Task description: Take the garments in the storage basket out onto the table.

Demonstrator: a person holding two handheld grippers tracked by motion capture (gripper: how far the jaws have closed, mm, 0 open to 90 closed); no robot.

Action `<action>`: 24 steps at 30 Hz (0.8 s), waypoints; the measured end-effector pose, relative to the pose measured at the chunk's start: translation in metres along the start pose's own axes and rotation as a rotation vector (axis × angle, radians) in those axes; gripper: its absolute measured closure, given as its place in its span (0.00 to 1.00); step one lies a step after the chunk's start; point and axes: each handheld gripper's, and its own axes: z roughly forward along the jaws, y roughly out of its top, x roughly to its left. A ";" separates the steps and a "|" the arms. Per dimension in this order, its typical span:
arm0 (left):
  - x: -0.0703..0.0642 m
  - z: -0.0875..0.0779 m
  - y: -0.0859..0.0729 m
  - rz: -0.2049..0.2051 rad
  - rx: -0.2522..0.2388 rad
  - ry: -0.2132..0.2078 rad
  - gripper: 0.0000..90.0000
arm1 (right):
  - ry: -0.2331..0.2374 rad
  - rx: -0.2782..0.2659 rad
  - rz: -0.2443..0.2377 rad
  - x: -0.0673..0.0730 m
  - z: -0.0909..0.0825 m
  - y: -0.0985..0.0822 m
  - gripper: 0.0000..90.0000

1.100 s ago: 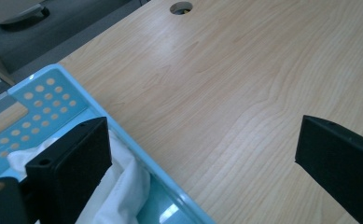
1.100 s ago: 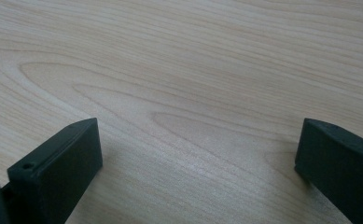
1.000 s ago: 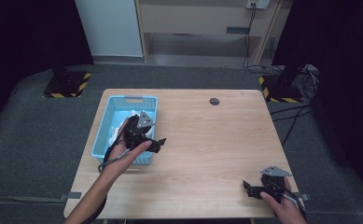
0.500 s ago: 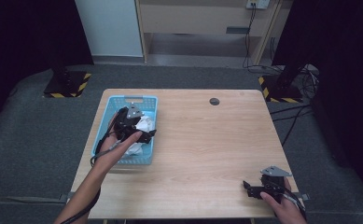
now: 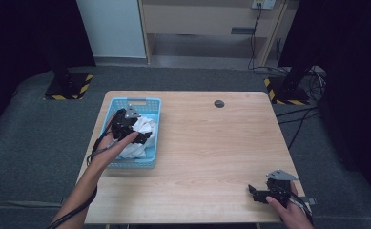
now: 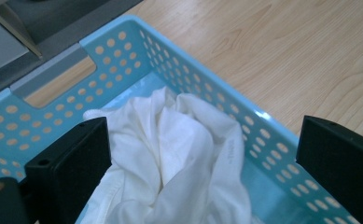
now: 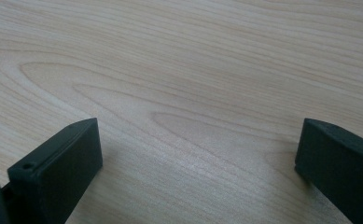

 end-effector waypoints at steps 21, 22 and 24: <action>0.018 0.040 -0.031 0.007 0.152 -0.050 0.03 | 0.000 0.000 0.000 0.000 0.000 0.000 0.01; 0.019 0.042 -0.032 0.001 0.157 -0.056 0.03 | 0.000 0.000 0.000 0.000 0.000 0.000 0.01; 0.020 0.046 -0.033 -0.008 0.164 -0.061 0.03 | 0.000 0.000 0.000 0.000 0.000 0.000 0.01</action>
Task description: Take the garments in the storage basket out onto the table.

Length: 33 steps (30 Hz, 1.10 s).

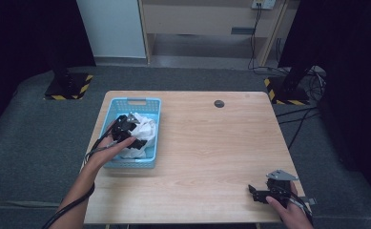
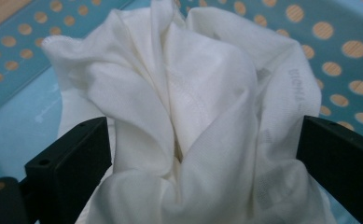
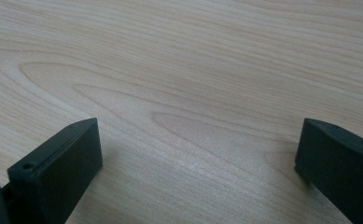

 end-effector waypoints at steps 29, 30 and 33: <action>0.008 0.031 0.003 -0.020 0.093 -0.046 0.02 | 0.000 0.000 0.000 0.000 0.000 0.000 0.01; 0.008 0.032 0.004 -0.017 0.096 -0.044 0.02 | 0.000 0.000 0.000 0.000 0.000 0.000 0.01; 0.007 0.033 0.004 -0.012 0.104 -0.044 0.02 | 0.000 0.000 0.000 0.000 0.000 0.000 0.01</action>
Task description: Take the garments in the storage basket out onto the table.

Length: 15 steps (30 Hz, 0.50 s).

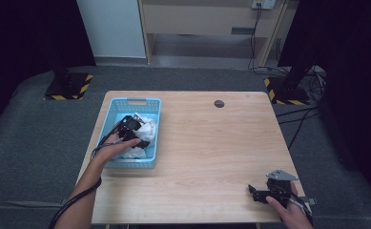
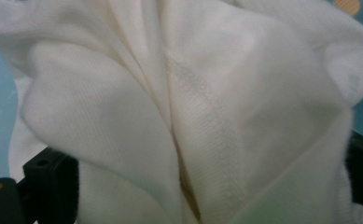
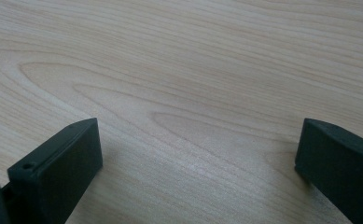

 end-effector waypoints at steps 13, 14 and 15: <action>0.002 0.003 0.002 -0.016 0.021 -0.018 0.06 | 0.000 0.000 0.000 0.000 0.000 0.000 0.01; 0.002 0.004 0.003 -0.012 0.024 -0.017 0.06 | 0.000 0.000 0.000 0.000 0.000 0.000 0.01; 0.002 0.004 0.003 -0.012 0.024 -0.017 0.06 | 0.000 0.000 0.000 0.000 0.000 0.000 0.01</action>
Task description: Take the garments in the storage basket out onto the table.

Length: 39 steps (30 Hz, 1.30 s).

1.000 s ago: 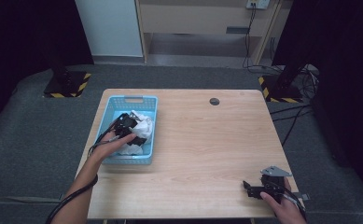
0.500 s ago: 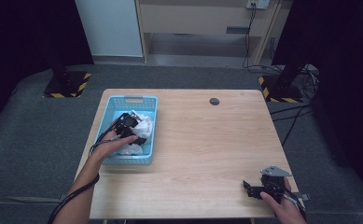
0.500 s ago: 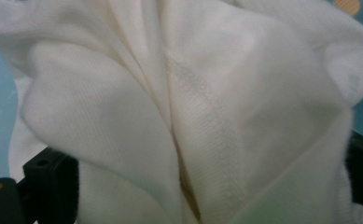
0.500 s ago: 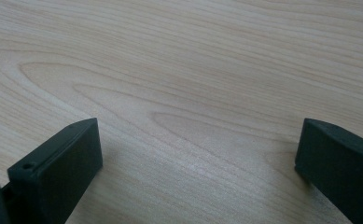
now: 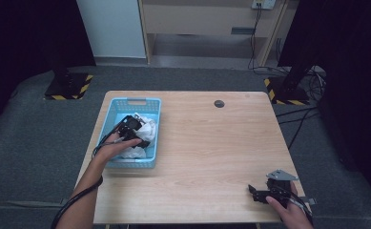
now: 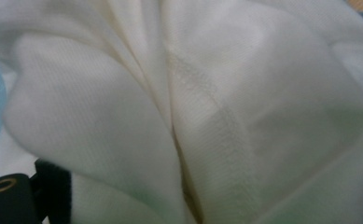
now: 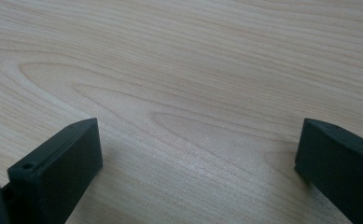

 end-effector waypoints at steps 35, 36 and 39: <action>0.000 -0.011 0.002 0.023 -0.003 0.064 0.47 | 0.000 0.000 0.000 0.000 0.000 0.000 0.01; 0.000 -0.011 0.002 0.024 -0.004 0.064 0.47 | 0.000 0.000 0.000 0.000 0.000 0.000 0.01; 0.000 -0.012 0.002 0.027 -0.009 0.065 0.48 | 0.000 0.000 0.000 0.000 0.000 0.000 0.01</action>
